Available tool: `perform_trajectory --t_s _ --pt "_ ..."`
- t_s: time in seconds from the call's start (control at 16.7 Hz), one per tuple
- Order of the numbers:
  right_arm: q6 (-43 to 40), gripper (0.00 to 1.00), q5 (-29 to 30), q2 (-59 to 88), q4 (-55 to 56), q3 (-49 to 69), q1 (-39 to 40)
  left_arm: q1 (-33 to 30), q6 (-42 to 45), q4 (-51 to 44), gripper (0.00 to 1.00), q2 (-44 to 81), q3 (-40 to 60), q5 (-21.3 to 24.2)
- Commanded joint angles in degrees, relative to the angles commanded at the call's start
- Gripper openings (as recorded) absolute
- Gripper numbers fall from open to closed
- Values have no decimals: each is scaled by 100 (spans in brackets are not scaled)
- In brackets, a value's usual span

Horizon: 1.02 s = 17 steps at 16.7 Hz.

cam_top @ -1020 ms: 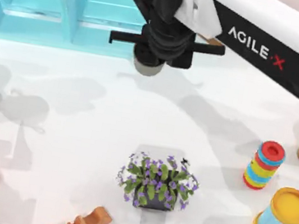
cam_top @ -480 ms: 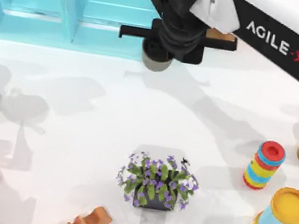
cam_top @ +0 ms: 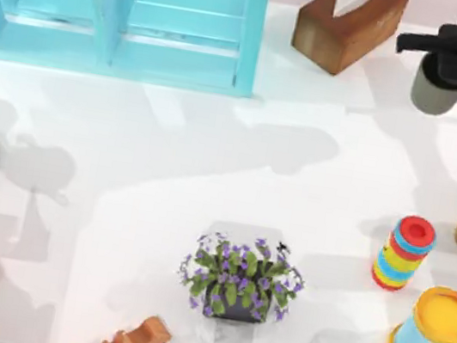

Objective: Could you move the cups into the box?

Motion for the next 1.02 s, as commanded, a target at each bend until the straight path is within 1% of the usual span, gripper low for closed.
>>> perform_trajectory --t_s 0.36,0.54,0.72,1.02 --pt "-2785 0 -730 -1146 -669 -1182 -2946 0 0 0 100 0 0 0" --pt "-3780 0 -1027 -1627 -913 -1678 -3949 0 0 0 100 0 0 0" --pt "-4237 0 -1197 -1898 -1032 -1948 -4405 0 0 0 100 0 0 0" --pt "-4256 0 -1193 -1890 -1030 -1948 -4415 0 0 0 100 0 0 0"
